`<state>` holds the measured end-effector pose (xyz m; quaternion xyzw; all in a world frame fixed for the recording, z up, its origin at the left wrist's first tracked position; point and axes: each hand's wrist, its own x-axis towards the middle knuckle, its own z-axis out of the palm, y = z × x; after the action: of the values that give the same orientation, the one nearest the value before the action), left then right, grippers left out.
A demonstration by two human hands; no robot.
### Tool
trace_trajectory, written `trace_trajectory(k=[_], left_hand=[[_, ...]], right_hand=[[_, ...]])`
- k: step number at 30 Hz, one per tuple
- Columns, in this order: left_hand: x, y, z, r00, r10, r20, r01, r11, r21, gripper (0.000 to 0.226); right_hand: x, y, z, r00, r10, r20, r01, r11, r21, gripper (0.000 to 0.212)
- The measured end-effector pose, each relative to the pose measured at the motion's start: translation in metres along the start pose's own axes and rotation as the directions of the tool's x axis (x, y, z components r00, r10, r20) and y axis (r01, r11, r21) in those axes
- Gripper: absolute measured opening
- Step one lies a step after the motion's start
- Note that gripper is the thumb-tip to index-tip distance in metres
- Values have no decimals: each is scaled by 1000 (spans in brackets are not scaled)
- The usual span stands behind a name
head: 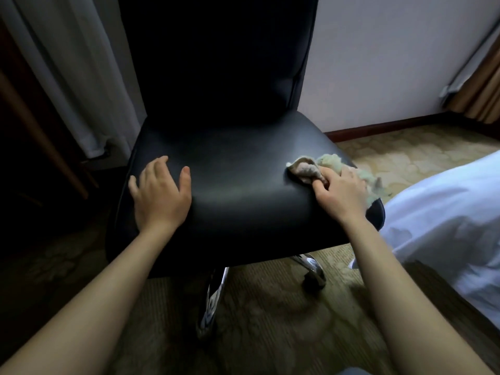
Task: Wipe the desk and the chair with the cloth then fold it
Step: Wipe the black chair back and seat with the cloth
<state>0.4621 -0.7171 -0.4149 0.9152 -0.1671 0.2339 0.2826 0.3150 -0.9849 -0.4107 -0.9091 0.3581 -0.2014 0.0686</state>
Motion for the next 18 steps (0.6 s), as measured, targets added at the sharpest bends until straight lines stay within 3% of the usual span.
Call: trace_trajectory(k=[3, 6, 9, 11, 13, 18], left_hand=[[6, -9, -3, 997, 0, -78, -17, 976, -219, 63], [15, -21, -7, 980, -85, -182, -10, 884, -467, 74], [26, -36, -11, 945, -243, -220, 78, 818, -571, 74], [31, -41, -12, 948, -260, -185, 116, 821, -559, 67], [34, -44, -9, 968, -206, -146, 109, 863, -493, 65], [42, -50, -4, 991, -94, -94, 60, 948, -313, 57]], right_hand=[[-35, -76, 6, 954, -299, 31, 296, 953, 69, 60], [-63, -179, 23, 792, -597, 128, 579, 801, 156, 45], [-63, -238, 29, 705, -670, 232, 635, 742, 215, 39], [-46, -240, 29, 671, -697, 252, 653, 717, 244, 39], [-27, -217, 26, 679, -685, 265, 637, 729, 251, 36], [22, -88, 5, 877, -401, 265, 381, 916, 125, 30]])
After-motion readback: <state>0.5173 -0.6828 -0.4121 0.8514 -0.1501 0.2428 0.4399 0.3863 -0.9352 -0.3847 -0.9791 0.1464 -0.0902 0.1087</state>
